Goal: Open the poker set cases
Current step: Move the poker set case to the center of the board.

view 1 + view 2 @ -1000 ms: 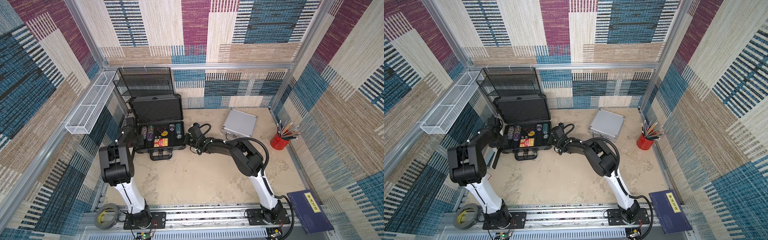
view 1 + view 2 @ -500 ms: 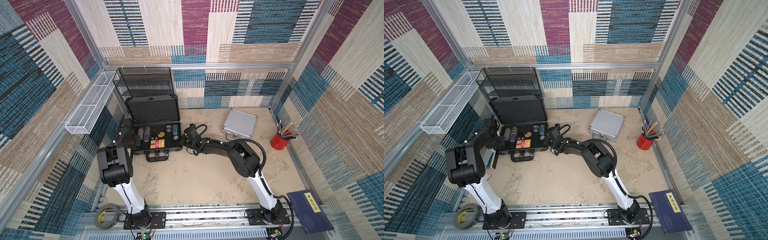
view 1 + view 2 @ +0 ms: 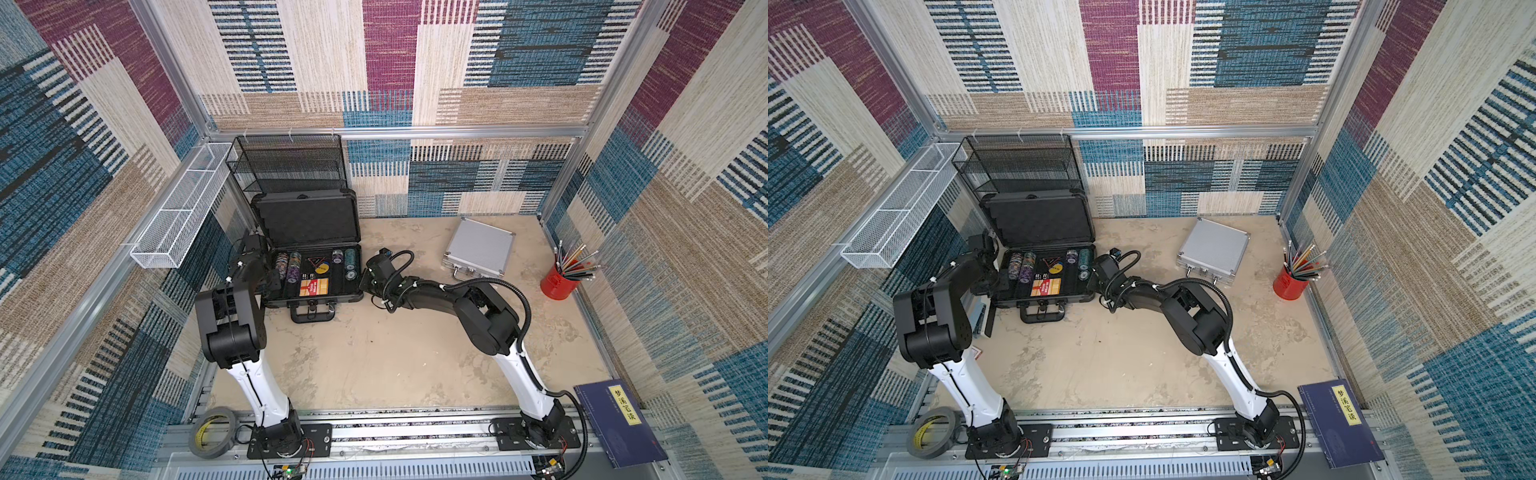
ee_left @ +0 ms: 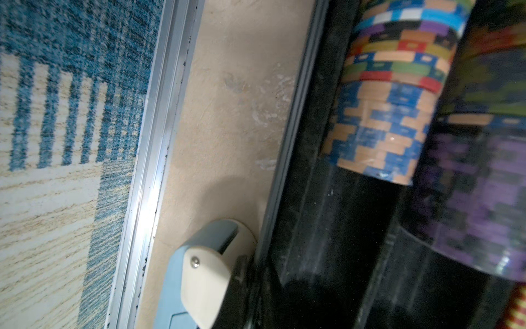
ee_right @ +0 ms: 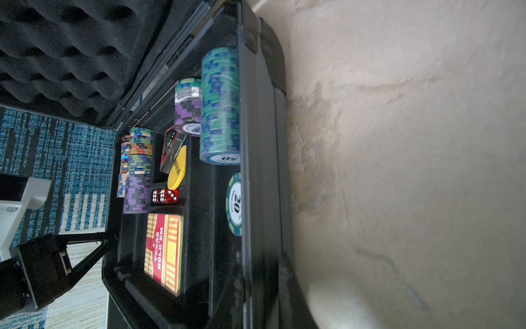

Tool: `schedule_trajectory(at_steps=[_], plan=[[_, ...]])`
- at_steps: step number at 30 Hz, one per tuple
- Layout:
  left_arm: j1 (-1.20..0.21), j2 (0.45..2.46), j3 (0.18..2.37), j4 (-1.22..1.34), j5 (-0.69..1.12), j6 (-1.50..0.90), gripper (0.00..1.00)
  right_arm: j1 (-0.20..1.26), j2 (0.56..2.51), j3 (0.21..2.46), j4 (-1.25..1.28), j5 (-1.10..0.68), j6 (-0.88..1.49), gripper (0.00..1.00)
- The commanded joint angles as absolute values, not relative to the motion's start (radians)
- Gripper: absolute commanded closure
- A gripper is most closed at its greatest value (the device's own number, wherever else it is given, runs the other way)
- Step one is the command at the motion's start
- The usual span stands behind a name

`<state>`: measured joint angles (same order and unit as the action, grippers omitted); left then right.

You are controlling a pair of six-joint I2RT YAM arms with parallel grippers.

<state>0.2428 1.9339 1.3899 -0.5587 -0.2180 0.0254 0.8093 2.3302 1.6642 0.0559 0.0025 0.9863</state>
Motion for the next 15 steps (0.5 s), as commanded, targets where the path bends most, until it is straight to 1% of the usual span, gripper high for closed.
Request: schedule_trajectory(at_steps=[1, 5, 13, 15], plan=[[0.229, 1.946, 1.407, -0.408, -0.037, -0.064, 0.98, 0.847, 2.339, 1.673, 0.132, -0.311, 1.126, 0.99], [0.223, 1.93, 1.405, -0.407, -0.043, -0.064, 0.97, 0.847, 2.332, 1.668, 0.132, -0.307, 1.123, 0.95], [0.218, 1.866, 1.394, -0.408, -0.066, -0.063, 0.85, 0.843, 2.28, 1.603, 0.162, -0.262, 1.125, 0.73], [0.217, 1.859, 1.397, -0.407, -0.067, -0.06, 0.83, 0.837, 2.268, 1.579, 0.179, -0.259, 1.132, 0.69]])
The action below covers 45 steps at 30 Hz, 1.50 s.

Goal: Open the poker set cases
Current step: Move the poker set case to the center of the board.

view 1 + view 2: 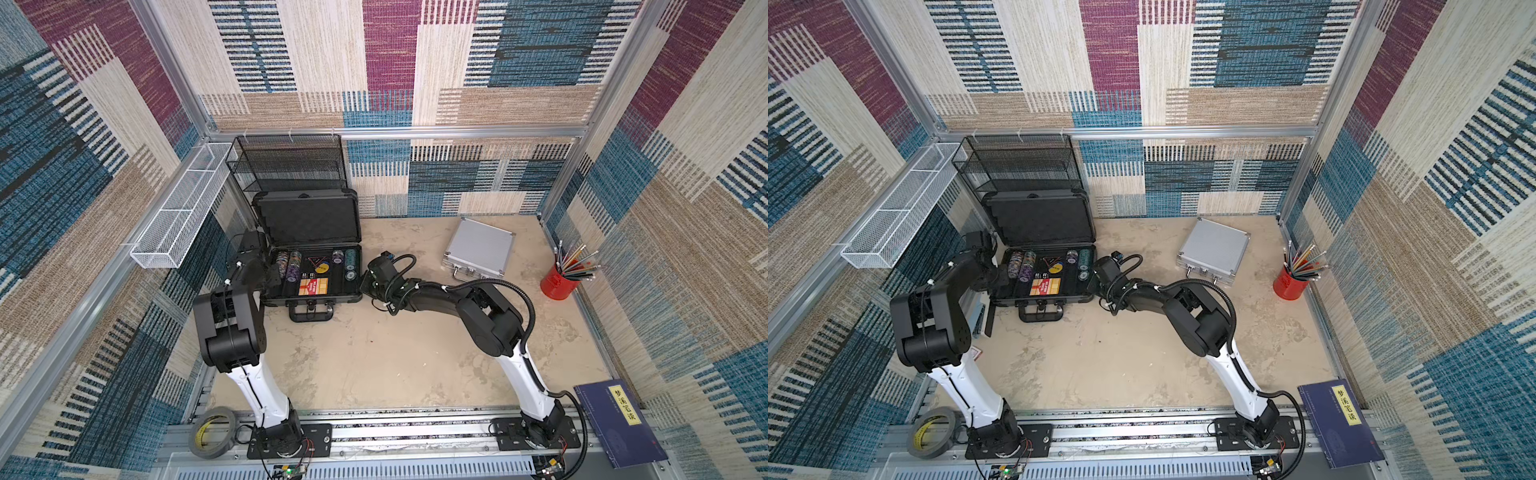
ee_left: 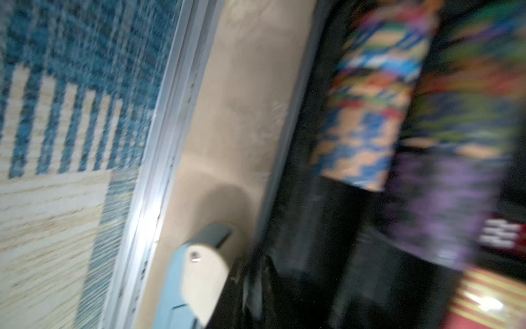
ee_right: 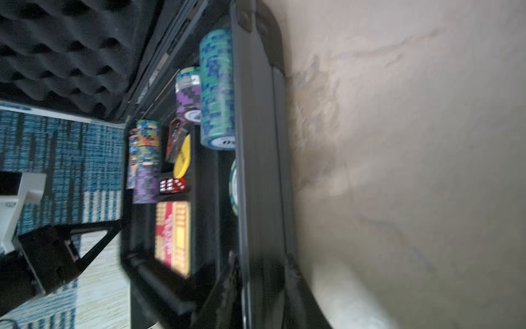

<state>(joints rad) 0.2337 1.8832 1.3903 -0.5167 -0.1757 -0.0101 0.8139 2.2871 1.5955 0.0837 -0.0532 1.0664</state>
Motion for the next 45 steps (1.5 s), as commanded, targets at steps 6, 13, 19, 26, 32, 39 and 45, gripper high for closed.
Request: schedule_trajectory(at_steps=[6, 13, 19, 26, 32, 39, 45], plan=[[0.216, 1.859, 1.399, -0.406, -0.069, -0.063, 0.77, 0.826, 2.251, 1.576, 0.175, -0.251, 1.121, 0.59], [0.207, 1.842, 1.393, -0.406, -0.068, -0.063, 0.76, 0.801, 2.236, 1.573, 0.152, -0.218, 1.088, 0.58], [0.195, 1.782, 1.39, -0.416, -0.072, -0.072, 0.76, 0.795, 2.267, 1.64, 0.066, -0.179, 0.982, 0.58], [0.172, 1.637, 1.361, -0.432, -0.069, -0.1, 0.75, 0.794, 2.308, 1.713, -0.027, -0.113, 0.882, 0.61], [0.17, 1.51, 1.329, -0.445, -0.031, -0.127, 0.75, 0.792, 2.324, 1.727, -0.031, -0.069, 0.855, 0.74], [0.169, 1.415, 1.301, -0.501, -0.01, -0.102, 0.75, 0.789, 2.345, 1.744, -0.023, -0.066, 0.889, 0.87], [0.167, 1.392, 1.287, -0.511, 0.013, -0.108, 0.75, 0.781, 2.364, 1.784, -0.035, -0.048, 0.883, 0.93]])
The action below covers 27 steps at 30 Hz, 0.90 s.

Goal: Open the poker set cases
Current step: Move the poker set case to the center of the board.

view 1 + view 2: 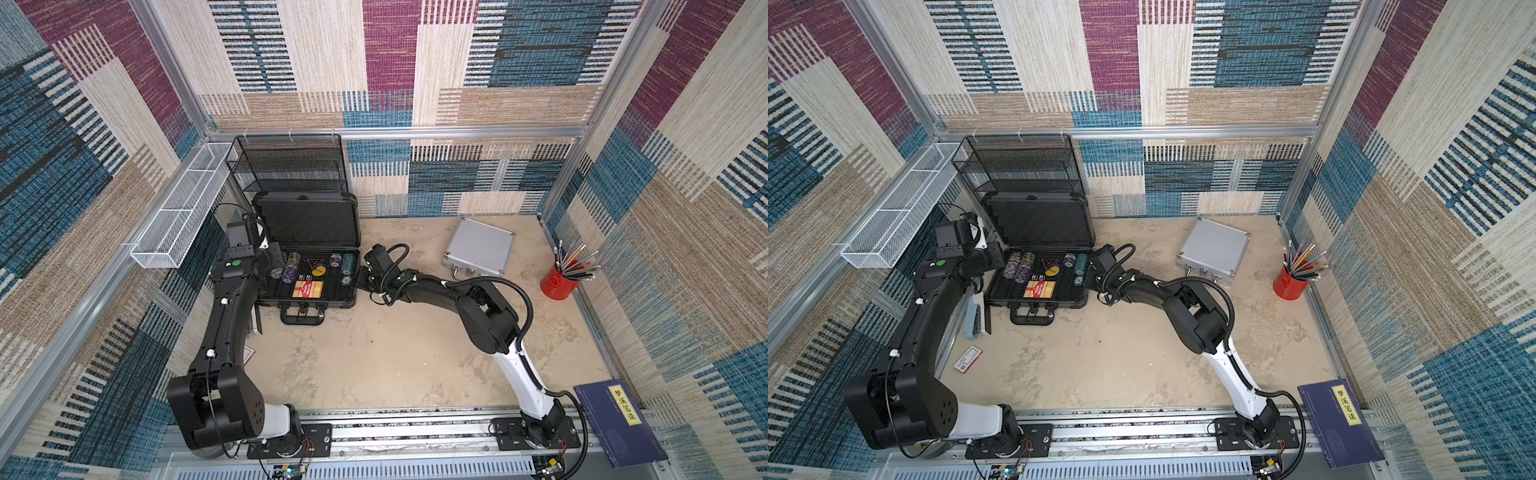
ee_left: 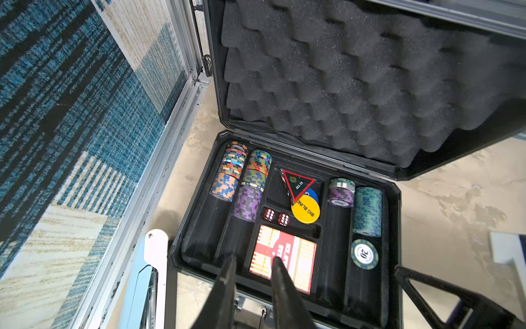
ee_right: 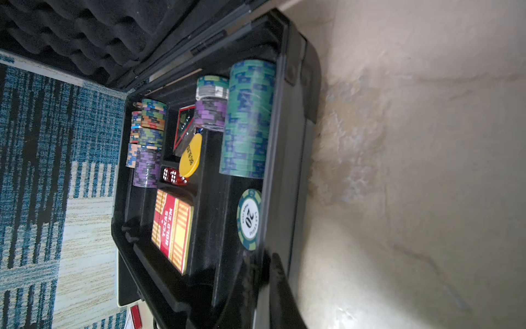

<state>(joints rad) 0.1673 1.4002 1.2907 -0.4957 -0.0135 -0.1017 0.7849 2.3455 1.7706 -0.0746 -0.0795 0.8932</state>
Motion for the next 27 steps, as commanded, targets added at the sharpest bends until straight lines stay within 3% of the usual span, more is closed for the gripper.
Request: schedule_trajectory(at_steps=[1, 18, 27], plan=[[0.165, 1.391, 1.287, -0.512, 0.015, -0.107, 0.75, 0.779, 2.366, 1.787, -0.035, -0.044, 0.882, 0.94], [0.121, 1.441, 1.299, -0.489, 0.034, -0.124, 0.76, 0.753, 2.391, 1.844, -0.051, -0.031, 0.841, 0.96], [0.002, 1.558, 1.401, -0.442, 0.007, -0.134, 0.75, 0.724, 2.332, 1.802, -0.037, -0.032, 0.81, 0.76]])
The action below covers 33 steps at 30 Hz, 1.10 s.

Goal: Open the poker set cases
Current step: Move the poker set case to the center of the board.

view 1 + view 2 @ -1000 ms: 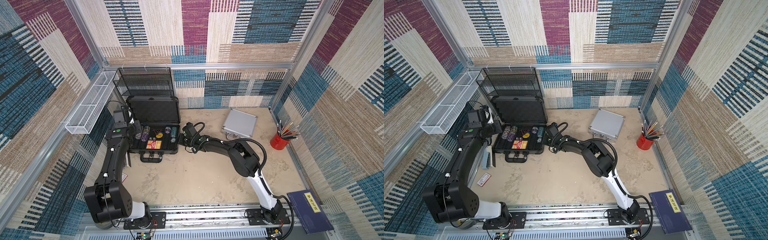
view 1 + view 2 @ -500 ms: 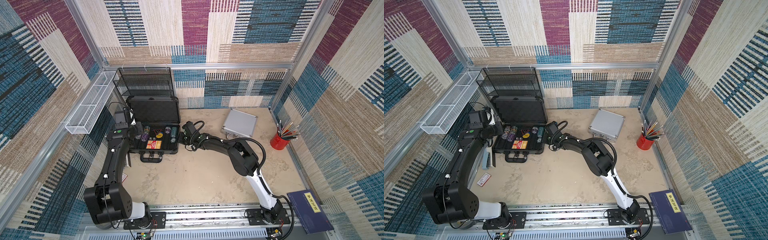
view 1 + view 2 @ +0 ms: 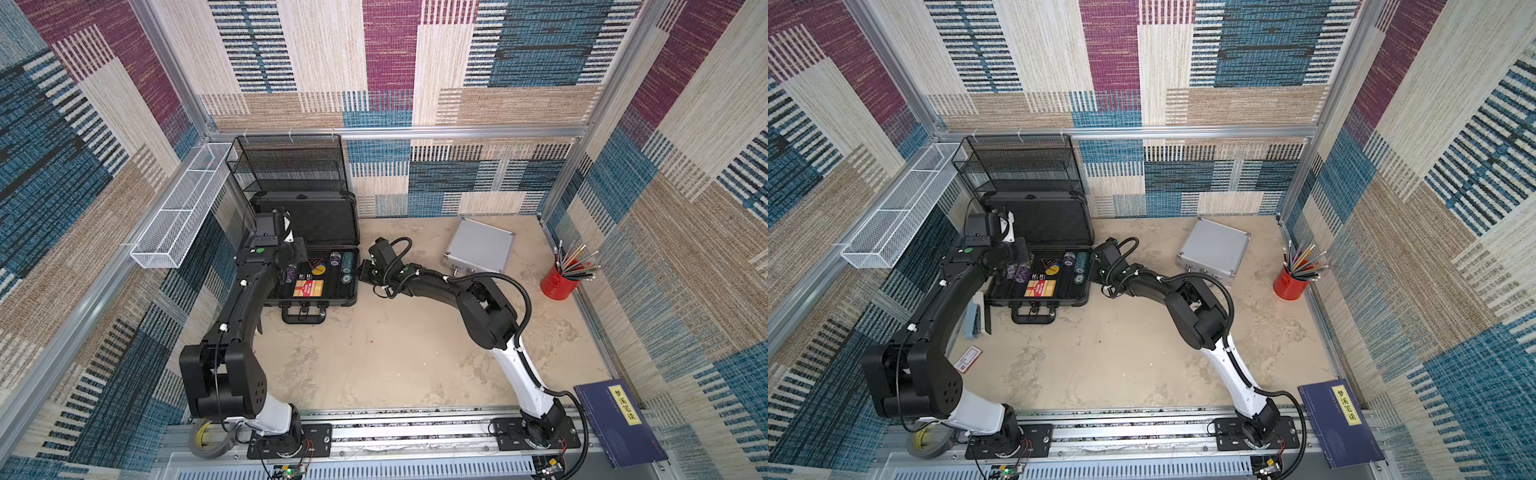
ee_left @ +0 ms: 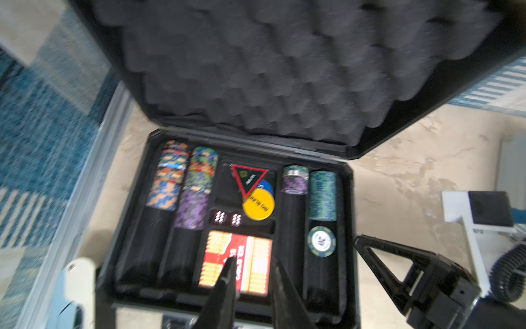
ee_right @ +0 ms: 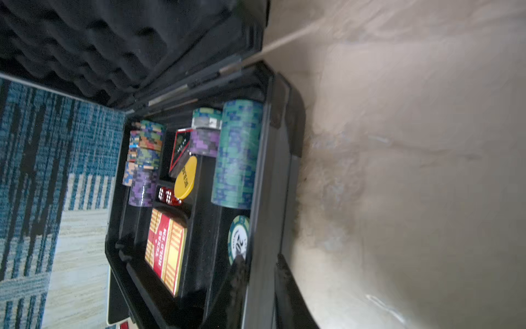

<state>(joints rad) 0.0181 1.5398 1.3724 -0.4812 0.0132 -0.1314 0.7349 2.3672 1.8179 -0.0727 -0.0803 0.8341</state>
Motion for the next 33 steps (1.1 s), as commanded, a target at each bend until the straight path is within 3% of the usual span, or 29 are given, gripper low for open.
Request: schedule_trajectory(at_steps=[1, 10, 17, 20, 29, 33], plan=[[-0.003, 1.564, 1.409, -0.439, 0.007, -0.137, 0.76, 0.72, 2.319, 1.792, -0.033, -0.036, 0.809, 0.73], [-0.071, 1.552, 1.427, -0.431, 0.021, -0.099, 0.73, 0.62, 2.134, 1.667, -0.013, -0.146, 0.662, 0.49], [-0.224, 1.57, 1.408, -0.384, 0.072, -0.066, 0.65, 0.406, 1.907, 1.466, -0.111, -0.175, 0.41, 0.28], [-0.298, 1.6, 1.393, -0.331, 0.095, -0.078, 0.63, 0.311, 1.855, 1.433, -0.176, -0.151, 0.318, 0.23], [-0.456, 1.844, 1.595, -0.276, 0.226, -0.089, 0.53, 0.09, 1.728, 1.297, -0.192, -0.017, 0.386, 0.02], [-0.486, 2.006, 1.768, -0.264, 0.299, -0.121, 0.5, 0.011, 1.729, 1.264, -0.184, -0.035, 0.423, 0.01]])
